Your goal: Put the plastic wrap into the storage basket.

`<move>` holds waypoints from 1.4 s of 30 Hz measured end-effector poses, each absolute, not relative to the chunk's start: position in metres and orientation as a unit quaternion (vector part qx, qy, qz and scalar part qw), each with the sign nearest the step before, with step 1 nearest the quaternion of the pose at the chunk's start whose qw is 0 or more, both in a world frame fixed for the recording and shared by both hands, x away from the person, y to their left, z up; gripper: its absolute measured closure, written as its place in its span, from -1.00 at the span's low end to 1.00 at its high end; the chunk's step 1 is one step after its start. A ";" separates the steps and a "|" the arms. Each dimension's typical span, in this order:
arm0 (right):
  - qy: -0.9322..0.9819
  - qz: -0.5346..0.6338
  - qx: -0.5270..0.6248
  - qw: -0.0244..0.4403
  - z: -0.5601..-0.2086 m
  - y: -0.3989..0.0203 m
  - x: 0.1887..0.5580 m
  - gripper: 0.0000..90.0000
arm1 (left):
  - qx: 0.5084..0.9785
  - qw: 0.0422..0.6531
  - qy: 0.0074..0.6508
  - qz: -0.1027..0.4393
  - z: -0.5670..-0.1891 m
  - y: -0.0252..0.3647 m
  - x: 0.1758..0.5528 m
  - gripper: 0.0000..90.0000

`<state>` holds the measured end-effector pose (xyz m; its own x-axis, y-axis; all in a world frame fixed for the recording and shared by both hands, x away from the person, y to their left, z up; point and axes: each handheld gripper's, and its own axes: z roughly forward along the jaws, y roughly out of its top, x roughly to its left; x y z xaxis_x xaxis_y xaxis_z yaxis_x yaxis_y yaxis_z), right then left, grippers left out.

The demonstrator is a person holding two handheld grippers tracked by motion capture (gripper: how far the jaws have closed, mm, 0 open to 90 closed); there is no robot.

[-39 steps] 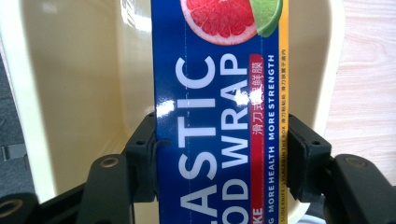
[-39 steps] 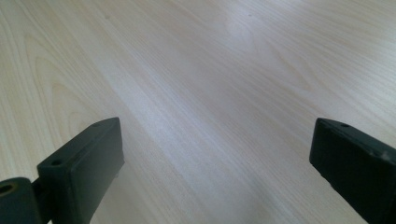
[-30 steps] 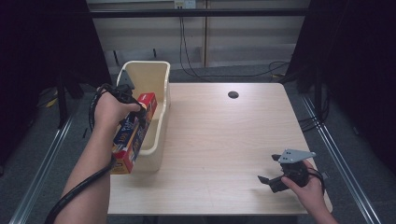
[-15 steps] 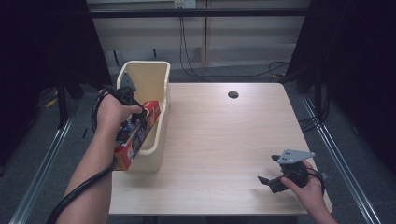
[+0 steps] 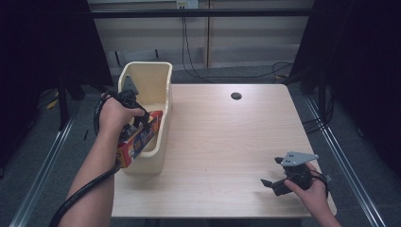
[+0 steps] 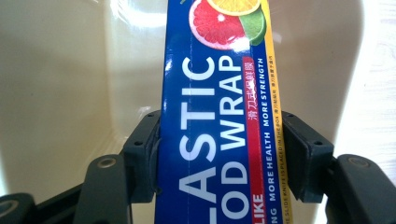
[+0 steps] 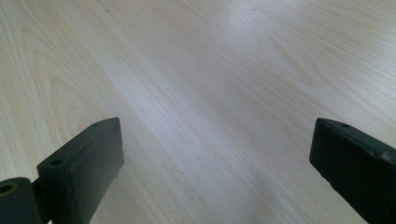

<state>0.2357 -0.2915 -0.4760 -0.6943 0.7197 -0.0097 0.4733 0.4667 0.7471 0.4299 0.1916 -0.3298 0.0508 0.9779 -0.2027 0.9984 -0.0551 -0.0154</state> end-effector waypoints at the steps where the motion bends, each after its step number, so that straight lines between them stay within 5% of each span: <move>1: 0.840 0.375 0.356 0.164 -0.476 -0.292 0.236 -0.94 | 0.720 0.066 0.686 -0.078 -0.331 0.192 0.430 -0.13; 23: 0.841 0.375 0.356 0.160 -0.476 -0.291 0.235 -0.94 | 0.722 0.085 0.681 -0.082 -0.324 0.193 0.429 -0.18; 42: 0.837 0.375 0.363 0.163 -0.477 -0.293 0.234 -0.94 | 0.732 0.139 0.663 -0.069 -0.291 0.189 0.424 -0.49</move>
